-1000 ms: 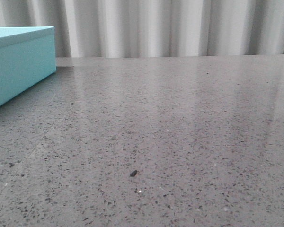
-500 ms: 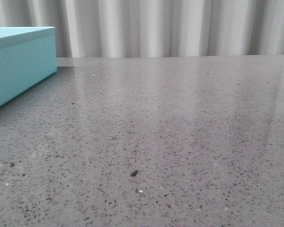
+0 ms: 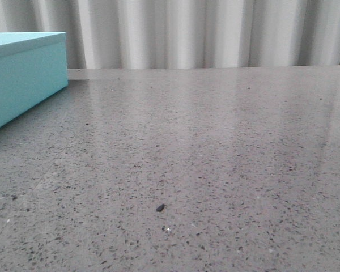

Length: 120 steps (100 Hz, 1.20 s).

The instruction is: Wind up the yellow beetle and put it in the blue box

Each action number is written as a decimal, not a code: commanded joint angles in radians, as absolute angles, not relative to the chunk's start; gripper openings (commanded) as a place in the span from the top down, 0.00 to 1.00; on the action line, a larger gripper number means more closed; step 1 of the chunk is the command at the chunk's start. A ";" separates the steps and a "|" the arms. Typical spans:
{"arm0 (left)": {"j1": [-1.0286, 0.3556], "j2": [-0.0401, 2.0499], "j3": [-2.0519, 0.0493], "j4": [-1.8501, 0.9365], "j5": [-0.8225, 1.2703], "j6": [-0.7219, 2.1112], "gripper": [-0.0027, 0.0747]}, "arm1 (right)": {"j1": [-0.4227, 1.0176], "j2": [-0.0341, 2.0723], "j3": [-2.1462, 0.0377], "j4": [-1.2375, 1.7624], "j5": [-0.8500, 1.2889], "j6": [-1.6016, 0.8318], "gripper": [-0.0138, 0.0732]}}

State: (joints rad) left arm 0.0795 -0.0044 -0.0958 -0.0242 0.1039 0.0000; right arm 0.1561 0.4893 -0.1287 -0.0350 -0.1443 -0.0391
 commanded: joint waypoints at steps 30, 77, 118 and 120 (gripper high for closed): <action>-0.023 -0.034 0.025 0.000 0.041 -0.017 0.99 | 0.155 0.493 -0.155 -0.044 -0.218 -0.046 0.91; -0.029 -0.035 0.025 -0.008 0.277 -0.017 0.99 | 0.155 0.494 -0.155 -0.044 -0.218 -0.046 0.91; -0.027 -0.035 0.025 -0.008 0.277 -0.017 0.99 | 0.155 0.494 -0.155 -0.044 -0.218 -0.046 0.91; -0.027 -0.035 0.025 -0.008 0.277 -0.017 0.99 | 0.155 0.494 -0.155 -0.044 -0.218 -0.046 0.91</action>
